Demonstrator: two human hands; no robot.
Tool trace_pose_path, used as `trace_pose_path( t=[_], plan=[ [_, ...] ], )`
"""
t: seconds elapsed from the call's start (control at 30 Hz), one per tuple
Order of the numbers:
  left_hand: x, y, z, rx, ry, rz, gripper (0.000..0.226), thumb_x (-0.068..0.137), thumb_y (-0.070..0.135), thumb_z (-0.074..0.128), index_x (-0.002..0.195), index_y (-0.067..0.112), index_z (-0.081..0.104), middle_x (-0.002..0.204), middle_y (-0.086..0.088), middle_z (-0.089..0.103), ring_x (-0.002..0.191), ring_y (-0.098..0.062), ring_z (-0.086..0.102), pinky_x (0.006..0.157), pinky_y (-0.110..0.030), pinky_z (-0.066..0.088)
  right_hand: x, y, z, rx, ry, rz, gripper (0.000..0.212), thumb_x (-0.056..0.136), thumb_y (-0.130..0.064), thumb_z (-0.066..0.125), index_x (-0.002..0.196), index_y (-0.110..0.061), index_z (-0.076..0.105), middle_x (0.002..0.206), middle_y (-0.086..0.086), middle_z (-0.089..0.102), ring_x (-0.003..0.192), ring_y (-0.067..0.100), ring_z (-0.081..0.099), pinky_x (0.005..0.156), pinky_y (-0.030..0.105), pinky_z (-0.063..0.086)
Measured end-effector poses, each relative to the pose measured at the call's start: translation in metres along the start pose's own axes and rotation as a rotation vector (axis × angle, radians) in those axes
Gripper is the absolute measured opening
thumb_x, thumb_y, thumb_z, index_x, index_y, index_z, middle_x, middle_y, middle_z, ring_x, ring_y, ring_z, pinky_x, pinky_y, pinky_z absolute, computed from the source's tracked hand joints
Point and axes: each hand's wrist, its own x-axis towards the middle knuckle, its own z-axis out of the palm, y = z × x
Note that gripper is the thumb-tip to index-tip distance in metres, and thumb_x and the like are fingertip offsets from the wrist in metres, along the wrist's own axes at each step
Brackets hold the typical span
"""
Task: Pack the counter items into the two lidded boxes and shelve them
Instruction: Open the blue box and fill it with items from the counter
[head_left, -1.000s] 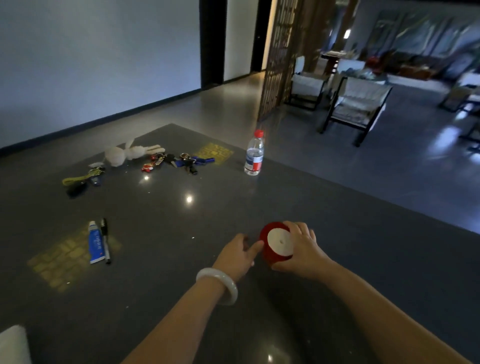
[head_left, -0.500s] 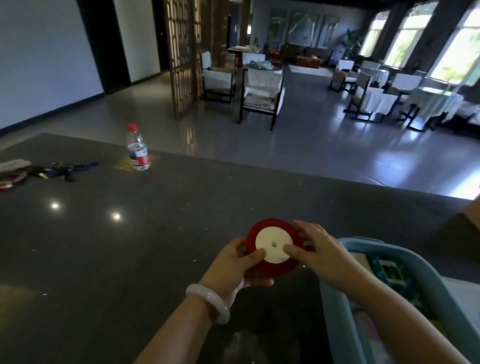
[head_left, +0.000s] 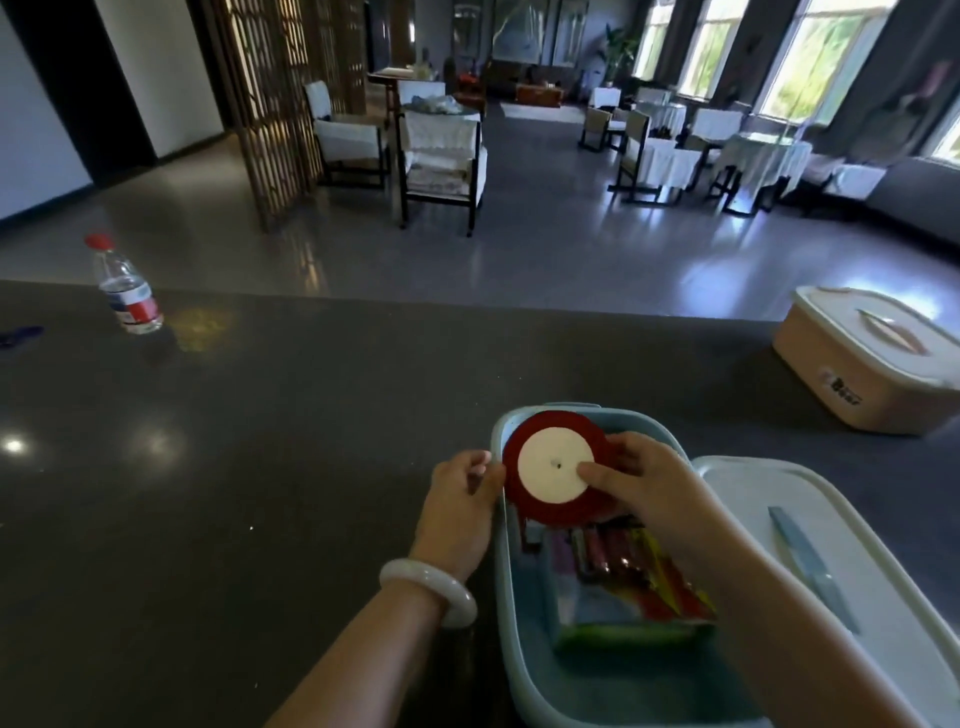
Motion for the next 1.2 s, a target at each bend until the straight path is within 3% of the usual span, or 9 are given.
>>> trace_pose_path(
  t=[0.07, 0.2, 0.27, 0.33, 0.53, 0.67, 0.87, 1.07, 1.2],
  plan=[
    [-0.002, -0.003, 0.008, 0.073, 0.000, 0.010, 0.005, 0.098, 0.040, 0.047, 0.103, 0.039, 0.048, 0.112, 0.015, 0.042, 0.090, 0.001, 0.052, 0.065, -0.010, 0.039, -0.003, 0.007, -0.010, -0.053, 0.052, -0.012, 0.030, 0.079, -0.030, 0.076, 0.106, -0.027, 0.062, 0.097, -0.006, 0.073, 0.089, 0.015, 0.070, 0.075, 0.038, 0.059],
    [-0.003, -0.017, 0.017, 0.085, -0.010, -0.046, 0.022, 0.100, 0.038, 0.044, 0.091, 0.025, 0.059, 0.105, -0.005, 0.058, 0.085, -0.013, 0.060, 0.069, -0.022, 0.045, -0.015, 0.015, -0.018, -0.239, 0.129, -0.046, 0.028, 0.077, -0.042, 0.074, 0.100, -0.035, 0.058, 0.092, -0.013, 0.069, 0.086, 0.007, 0.066, 0.064, 0.023, 0.053],
    [-0.004, -0.018, 0.018, 0.004, -0.017, -0.120, 0.028, 0.100, 0.037, 0.045, 0.094, 0.016, 0.063, 0.100, -0.010, 0.065, 0.085, -0.019, 0.064, 0.074, -0.031, 0.051, -0.021, 0.018, -0.016, -0.337, 0.119, -0.063, 0.031, 0.078, -0.044, 0.072, 0.103, -0.036, 0.056, 0.094, -0.014, 0.067, 0.086, 0.005, 0.063, 0.064, 0.021, 0.051],
    [-0.004, -0.018, 0.018, -0.043, -0.020, -0.156, 0.028, 0.100, 0.035, 0.046, 0.099, 0.014, 0.064, 0.096, -0.007, 0.067, 0.085, -0.017, 0.065, 0.074, -0.030, 0.051, -0.027, 0.019, -0.010, -0.392, 0.092, -0.083, 0.034, 0.078, -0.044, 0.072, 0.105, -0.034, 0.055, 0.094, -0.016, 0.064, 0.084, 0.001, 0.059, 0.060, 0.014, 0.046],
    [-0.005, -0.021, 0.022, -0.062, 0.026, -0.185, 0.042, 0.100, 0.039, 0.043, 0.132, 0.012, 0.053, 0.113, -0.005, 0.066, 0.097, -0.014, 0.065, 0.082, -0.028, 0.053, -0.037, 0.025, 0.017, -0.447, -0.015, -0.061, 0.039, 0.081, -0.043, 0.070, 0.113, -0.029, 0.054, 0.089, -0.019, 0.054, 0.075, -0.007, 0.051, 0.043, 0.007, 0.036],
    [-0.008, -0.020, 0.022, -0.046, 0.035, -0.162, 0.047, 0.100, 0.040, 0.044, 0.141, 0.015, 0.045, 0.088, 0.014, 0.059, 0.070, 0.005, 0.058, 0.053, -0.010, 0.042, -0.038, 0.028, 0.036, -0.452, -0.035, -0.039, 0.045, 0.082, -0.047, 0.068, 0.120, -0.029, 0.051, 0.098, -0.015, 0.055, 0.078, -0.002, 0.053, 0.050, 0.010, 0.041],
    [-0.005, -0.022, 0.020, -0.028, 0.018, -0.150, 0.051, 0.099, 0.044, 0.044, 0.141, 0.015, 0.045, 0.090, 0.018, 0.056, 0.079, 0.005, 0.053, 0.061, -0.014, 0.038, -0.039, 0.031, 0.055, -0.506, 0.017, -0.053, 0.041, 0.083, -0.052, 0.065, 0.113, -0.028, 0.054, 0.095, -0.012, 0.058, 0.079, 0.005, 0.061, 0.067, 0.027, 0.058],
    [0.000, -0.027, 0.022, -0.013, 0.029, -0.133, 0.060, 0.098, 0.046, 0.045, 0.147, 0.012, 0.036, 0.134, -0.005, 0.055, 0.094, -0.003, 0.049, 0.065, -0.013, 0.036, -0.037, 0.034, 0.058, -0.597, 0.004, -0.102, 0.037, 0.079, -0.048, 0.070, 0.109, -0.029, 0.059, 0.090, -0.014, 0.062, 0.076, 0.002, 0.060, 0.069, 0.024, 0.055],
    [0.002, -0.029, 0.021, -0.009, 0.026, -0.123, 0.061, 0.097, 0.048, 0.045, 0.147, 0.014, 0.036, 0.133, -0.004, 0.055, 0.085, 0.000, 0.049, 0.064, -0.013, 0.035, -0.036, 0.035, 0.054, -0.605, -0.040, -0.121, 0.043, 0.076, -0.050, 0.072, 0.113, -0.031, 0.059, 0.095, -0.015, 0.063, 0.082, 0.001, 0.060, 0.072, 0.022, 0.052]
  ],
)
